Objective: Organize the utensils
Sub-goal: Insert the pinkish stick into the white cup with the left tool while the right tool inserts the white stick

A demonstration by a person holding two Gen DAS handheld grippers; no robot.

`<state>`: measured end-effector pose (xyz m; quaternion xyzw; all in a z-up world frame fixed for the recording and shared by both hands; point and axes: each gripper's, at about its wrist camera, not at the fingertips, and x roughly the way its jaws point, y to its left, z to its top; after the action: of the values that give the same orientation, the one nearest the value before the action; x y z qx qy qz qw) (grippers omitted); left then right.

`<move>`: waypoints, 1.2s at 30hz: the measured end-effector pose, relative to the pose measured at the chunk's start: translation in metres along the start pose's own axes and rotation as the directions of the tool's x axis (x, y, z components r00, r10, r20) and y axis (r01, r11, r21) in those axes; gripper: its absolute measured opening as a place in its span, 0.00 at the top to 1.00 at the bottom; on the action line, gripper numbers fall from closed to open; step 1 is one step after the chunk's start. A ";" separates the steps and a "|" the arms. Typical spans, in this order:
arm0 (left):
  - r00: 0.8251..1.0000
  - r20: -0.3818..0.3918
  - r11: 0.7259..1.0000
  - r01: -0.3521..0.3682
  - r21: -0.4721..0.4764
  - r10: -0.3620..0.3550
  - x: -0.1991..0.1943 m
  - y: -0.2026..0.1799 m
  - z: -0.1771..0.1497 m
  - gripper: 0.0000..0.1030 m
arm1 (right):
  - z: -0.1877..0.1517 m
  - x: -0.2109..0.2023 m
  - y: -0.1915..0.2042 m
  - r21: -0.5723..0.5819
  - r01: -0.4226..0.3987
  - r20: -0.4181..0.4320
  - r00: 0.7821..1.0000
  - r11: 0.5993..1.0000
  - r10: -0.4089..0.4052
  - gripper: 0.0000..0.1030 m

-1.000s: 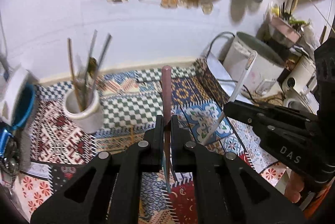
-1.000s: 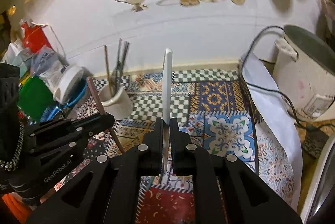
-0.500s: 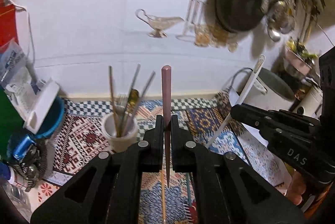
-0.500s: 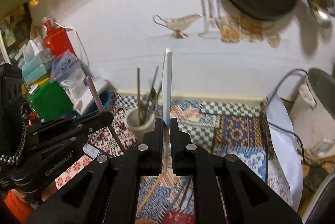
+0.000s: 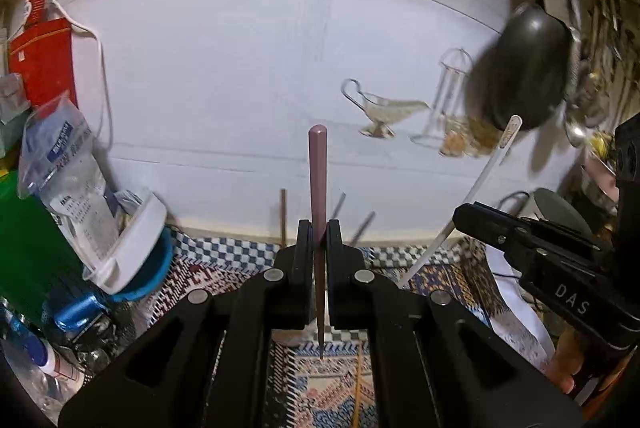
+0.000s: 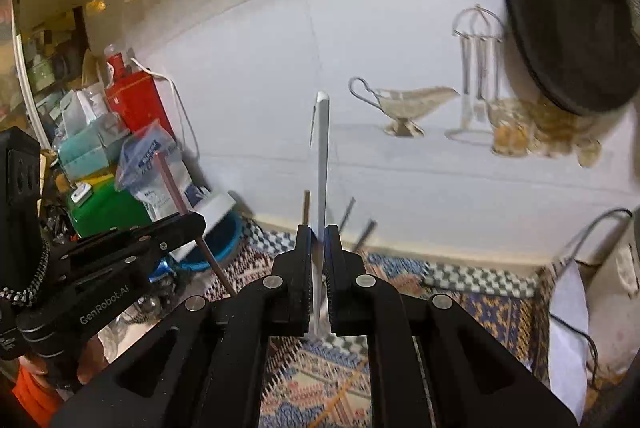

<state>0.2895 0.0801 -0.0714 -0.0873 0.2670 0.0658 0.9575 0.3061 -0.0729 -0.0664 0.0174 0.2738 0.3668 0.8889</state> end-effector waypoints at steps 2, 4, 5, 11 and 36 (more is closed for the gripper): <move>1.000 0.006 1.000 -0.013 -0.008 0.013 0.003 0.005 0.006 0.96 | 0.005 0.008 0.002 -0.007 -0.018 0.002 1.000 1.000 0.018 0.94; 1.000 0.012 1.000 -0.024 -0.017 0.024 0.007 0.010 0.011 0.96 | 0.009 0.017 0.003 -0.012 -0.032 -0.001 0.999 0.999 0.032 0.94; 0.999 0.015 0.999 -0.029 -0.022 0.029 0.009 0.012 0.014 0.96 | 0.010 0.021 0.004 -0.015 -0.039 -0.003 0.999 0.999 0.039 0.94; 0.998 0.024 0.998 -0.059 -0.036 0.060 0.028 0.023 0.026 0.96 | 0.009 0.049 0.005 -0.018 -0.063 -0.040 0.997 0.998 0.063 0.94; 0.964 -0.256 0.991 -0.102 -0.089 0.076 0.135 0.054 -0.037 0.96 | -0.040 0.138 -0.003 -0.018 -0.053 -0.319 0.947 0.998 0.045 0.93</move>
<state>0.3762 0.1357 -0.1800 -0.1315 0.3866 0.1108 0.9061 0.3679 0.0094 -0.1663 -0.0468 0.4082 0.3902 0.8240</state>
